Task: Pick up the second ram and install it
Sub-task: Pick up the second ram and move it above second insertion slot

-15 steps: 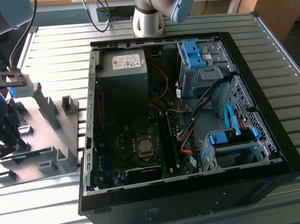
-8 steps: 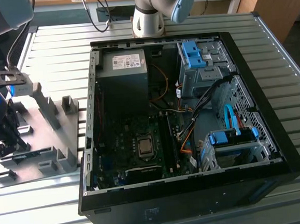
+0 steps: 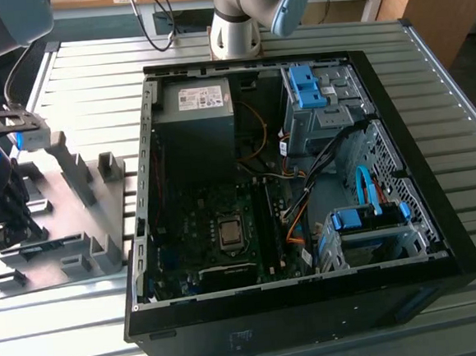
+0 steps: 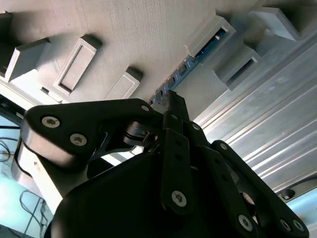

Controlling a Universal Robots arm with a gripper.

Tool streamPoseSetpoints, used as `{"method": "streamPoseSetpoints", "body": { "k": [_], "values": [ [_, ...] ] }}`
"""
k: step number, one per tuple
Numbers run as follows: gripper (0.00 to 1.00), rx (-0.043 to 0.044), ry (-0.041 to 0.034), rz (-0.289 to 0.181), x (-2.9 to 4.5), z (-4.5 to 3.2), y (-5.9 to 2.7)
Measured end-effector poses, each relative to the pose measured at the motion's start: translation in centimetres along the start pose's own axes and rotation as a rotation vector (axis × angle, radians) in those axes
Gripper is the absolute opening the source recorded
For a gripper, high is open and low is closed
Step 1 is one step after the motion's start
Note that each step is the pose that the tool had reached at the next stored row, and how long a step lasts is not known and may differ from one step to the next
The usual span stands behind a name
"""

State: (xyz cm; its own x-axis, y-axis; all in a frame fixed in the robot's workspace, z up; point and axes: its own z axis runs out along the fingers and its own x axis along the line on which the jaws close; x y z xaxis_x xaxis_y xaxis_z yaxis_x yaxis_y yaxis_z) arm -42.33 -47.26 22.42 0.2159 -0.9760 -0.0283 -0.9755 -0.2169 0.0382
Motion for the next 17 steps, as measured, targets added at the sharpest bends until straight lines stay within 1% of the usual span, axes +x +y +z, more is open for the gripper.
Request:
{"method": "streamPoseSetpoints", "body": {
  "k": [5,6,8,17],
  "values": [
    [0.10,-0.0019,0.0025,-0.066,0.00,0.00,0.00],
    [0.10,-0.0020,0.0027,-0.073,0.00,0.00,0.00],
    [0.10,-0.0021,0.0028,-0.071,0.00,0.00,0.00],
    [0.10,0.0025,-0.0034,0.088,0.01,0.30,-0.01]
  ]
}}
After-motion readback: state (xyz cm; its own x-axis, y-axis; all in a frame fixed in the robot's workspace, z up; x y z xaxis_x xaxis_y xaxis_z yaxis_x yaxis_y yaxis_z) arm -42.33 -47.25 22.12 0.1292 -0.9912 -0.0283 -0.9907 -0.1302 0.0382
